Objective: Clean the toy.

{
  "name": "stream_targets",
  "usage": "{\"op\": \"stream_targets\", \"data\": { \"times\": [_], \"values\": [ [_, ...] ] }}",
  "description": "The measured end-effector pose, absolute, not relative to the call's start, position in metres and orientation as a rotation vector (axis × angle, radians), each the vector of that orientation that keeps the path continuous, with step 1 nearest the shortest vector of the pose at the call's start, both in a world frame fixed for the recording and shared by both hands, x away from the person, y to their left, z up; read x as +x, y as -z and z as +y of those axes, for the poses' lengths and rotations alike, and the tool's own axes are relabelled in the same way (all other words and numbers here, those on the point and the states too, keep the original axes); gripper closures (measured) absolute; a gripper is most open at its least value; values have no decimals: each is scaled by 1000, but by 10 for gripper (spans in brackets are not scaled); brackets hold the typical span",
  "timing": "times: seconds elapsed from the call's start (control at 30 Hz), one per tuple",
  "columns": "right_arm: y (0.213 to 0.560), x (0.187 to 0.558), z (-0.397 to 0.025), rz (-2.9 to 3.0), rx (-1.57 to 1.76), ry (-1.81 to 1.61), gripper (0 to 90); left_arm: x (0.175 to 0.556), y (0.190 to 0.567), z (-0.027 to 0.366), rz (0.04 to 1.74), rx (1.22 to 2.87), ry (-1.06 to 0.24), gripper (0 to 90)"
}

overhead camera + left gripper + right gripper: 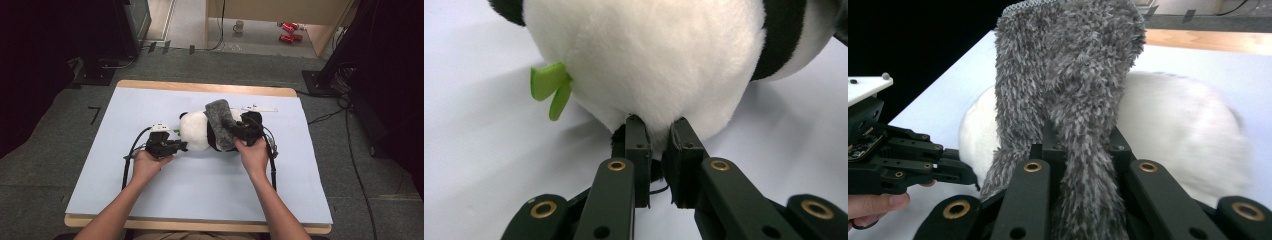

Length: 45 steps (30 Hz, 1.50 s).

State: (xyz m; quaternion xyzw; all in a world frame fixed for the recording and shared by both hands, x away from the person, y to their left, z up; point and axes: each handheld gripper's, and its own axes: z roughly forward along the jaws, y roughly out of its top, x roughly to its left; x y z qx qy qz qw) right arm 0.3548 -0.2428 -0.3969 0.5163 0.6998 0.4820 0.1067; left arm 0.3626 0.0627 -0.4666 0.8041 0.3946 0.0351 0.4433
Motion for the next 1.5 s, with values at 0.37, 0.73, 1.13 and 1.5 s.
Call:
{"op": "stream_targets", "data": {
  "times": [0.37, 0.73, 1.13, 1.5],
  "values": [
    [397, 351, -282, 1961, 1612, -1408, 782, 375, 464, 69, 988, 2004, -76, 824],
    [392, 345, -324, 1815, 1712, -1400, 785, 382, 468, 72, 1012, 1998, -45, 823],
    [421, 358, -300, 1925, 1723, -1362, 789, 379, 471, 72, 1016, 2005, -21, 811],
    [447, 359, -298, 1972, 1803, -1210, 790, 379, 472, 71, 1022, 2001, -10, 805]
  ]
}}
